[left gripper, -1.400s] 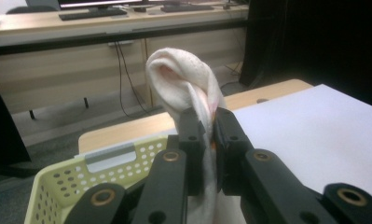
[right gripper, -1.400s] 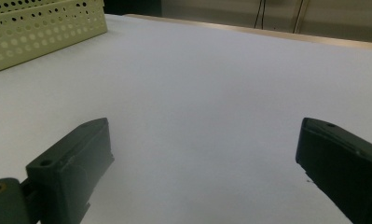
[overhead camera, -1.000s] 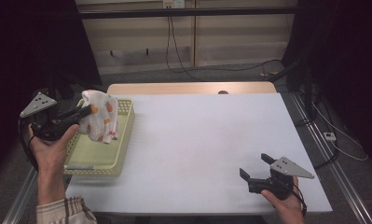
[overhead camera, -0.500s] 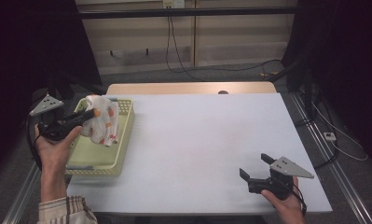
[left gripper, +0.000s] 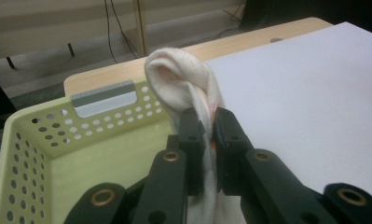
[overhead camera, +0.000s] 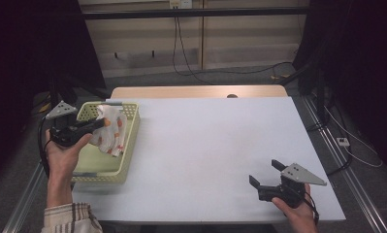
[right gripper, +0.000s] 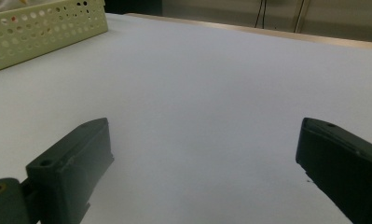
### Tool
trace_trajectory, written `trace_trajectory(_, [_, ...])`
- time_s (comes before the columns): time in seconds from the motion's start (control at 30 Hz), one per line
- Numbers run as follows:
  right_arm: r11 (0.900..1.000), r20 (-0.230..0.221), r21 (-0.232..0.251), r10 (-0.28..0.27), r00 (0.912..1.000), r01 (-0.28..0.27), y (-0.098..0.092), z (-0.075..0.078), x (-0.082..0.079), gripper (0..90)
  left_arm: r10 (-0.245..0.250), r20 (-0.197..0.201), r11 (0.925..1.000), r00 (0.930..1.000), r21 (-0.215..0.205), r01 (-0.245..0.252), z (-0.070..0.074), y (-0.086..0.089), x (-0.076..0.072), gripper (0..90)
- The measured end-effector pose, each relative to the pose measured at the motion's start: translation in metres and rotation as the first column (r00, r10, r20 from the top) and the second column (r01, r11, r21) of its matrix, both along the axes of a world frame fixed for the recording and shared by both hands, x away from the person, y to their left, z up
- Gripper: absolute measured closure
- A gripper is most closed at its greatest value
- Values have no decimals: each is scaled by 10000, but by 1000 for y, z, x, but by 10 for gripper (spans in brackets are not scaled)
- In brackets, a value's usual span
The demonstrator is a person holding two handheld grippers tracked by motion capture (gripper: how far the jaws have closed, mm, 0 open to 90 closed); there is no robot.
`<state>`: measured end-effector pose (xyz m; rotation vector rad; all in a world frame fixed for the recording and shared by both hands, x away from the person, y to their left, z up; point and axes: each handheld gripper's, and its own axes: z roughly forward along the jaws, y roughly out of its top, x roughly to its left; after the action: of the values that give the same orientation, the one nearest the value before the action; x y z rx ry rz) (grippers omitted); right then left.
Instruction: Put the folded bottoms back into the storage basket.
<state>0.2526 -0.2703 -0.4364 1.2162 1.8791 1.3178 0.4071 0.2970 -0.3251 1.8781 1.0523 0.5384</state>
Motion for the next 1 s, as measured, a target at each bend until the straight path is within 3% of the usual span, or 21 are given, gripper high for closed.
trace_trajectory(0.73, [10000, 4, -28, 25, 10000, -25, 0, 0, 0, 32, 66, -787, 10000, 9969, -10, -67, -24, 2, 15, 832])
trace_trajectory(1.0, [10000, -24, -10, 29, 10000, -29, 0, 0, 0, 32, -58, -858, 10000, 9963, 23, 60, -29, 0, 18, 831])
